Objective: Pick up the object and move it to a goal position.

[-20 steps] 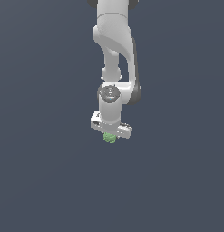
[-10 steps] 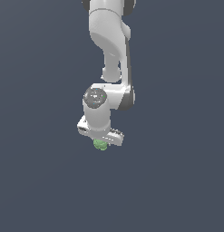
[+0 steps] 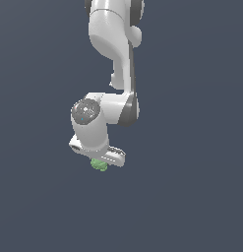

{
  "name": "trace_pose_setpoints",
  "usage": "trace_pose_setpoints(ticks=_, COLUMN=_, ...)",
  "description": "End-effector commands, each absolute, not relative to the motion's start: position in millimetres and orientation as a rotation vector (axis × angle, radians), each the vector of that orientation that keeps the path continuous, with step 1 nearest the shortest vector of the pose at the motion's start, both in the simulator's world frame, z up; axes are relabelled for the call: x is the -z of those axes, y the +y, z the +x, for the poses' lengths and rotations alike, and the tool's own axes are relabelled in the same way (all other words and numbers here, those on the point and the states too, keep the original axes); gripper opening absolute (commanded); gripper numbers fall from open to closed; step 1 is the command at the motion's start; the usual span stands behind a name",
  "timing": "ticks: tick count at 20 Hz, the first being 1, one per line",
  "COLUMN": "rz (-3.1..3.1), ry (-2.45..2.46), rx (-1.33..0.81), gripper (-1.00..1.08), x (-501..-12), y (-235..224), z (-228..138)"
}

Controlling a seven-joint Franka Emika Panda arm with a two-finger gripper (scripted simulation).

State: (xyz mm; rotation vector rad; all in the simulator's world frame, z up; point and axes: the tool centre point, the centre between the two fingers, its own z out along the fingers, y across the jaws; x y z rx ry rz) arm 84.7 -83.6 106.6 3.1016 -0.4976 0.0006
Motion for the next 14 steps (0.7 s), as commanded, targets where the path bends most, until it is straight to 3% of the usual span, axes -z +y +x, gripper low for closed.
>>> trace_pose_setpoints(ticks=1, rz=3.102, ry=-0.496, rx=0.000, gripper=-1.00, x=-110.2, y=-88.5, z=91.7)
trace_pose_setpoints(ticks=14, rz=3.102, ry=-0.497, rx=0.000, gripper=-1.00, x=-115.1, y=-96.4, z=102.9)
